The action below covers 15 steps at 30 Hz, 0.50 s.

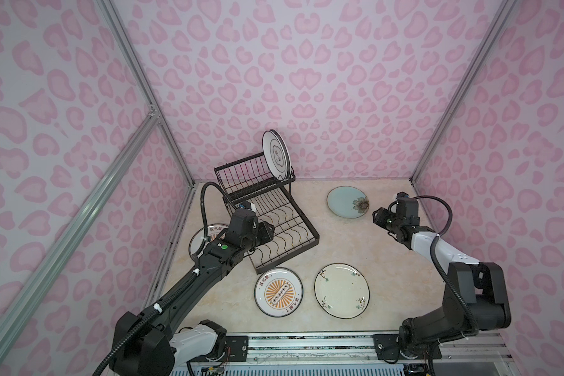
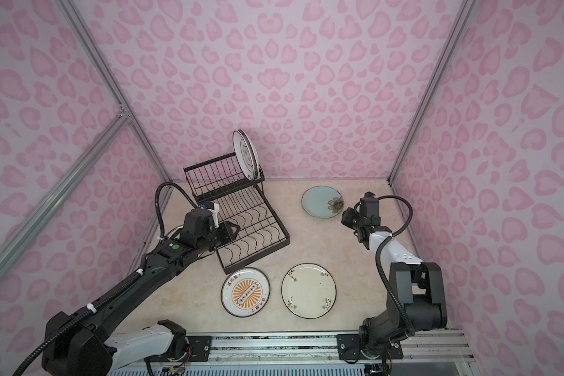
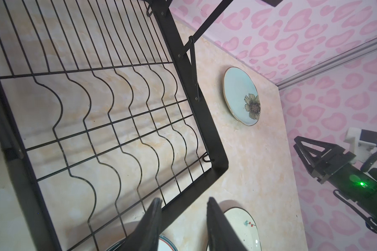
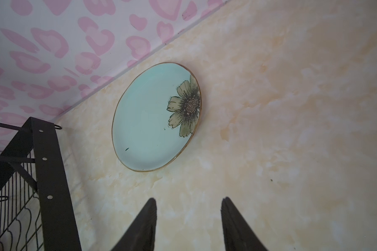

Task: Load plates into a dish rack
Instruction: Pick up the plate from the top-center of the table.

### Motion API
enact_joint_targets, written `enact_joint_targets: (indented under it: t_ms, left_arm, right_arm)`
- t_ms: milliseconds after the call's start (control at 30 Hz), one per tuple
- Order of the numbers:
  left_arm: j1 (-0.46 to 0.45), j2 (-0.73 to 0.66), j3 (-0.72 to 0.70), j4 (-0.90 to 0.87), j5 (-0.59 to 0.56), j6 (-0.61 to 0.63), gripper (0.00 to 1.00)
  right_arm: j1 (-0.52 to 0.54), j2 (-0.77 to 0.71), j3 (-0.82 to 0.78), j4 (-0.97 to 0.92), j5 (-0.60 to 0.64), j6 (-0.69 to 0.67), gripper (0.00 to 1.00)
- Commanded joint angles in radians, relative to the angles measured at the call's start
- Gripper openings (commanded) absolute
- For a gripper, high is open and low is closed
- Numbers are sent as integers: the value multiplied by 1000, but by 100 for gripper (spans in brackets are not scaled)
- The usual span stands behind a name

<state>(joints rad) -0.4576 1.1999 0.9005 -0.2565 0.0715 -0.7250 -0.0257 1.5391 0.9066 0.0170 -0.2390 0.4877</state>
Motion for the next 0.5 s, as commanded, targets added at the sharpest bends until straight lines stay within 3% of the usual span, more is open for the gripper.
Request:
enact_joint_targets:
  t_ms: [0, 467]
  left_arm:
    - [-11, 32, 24, 17, 5, -1, 37]
    - [-51, 99, 75, -25, 33, 37, 37]
  right_arm:
    - [-23, 43, 7, 57, -108, 43, 48]
    - [-51, 264, 125, 109, -160, 66, 46]
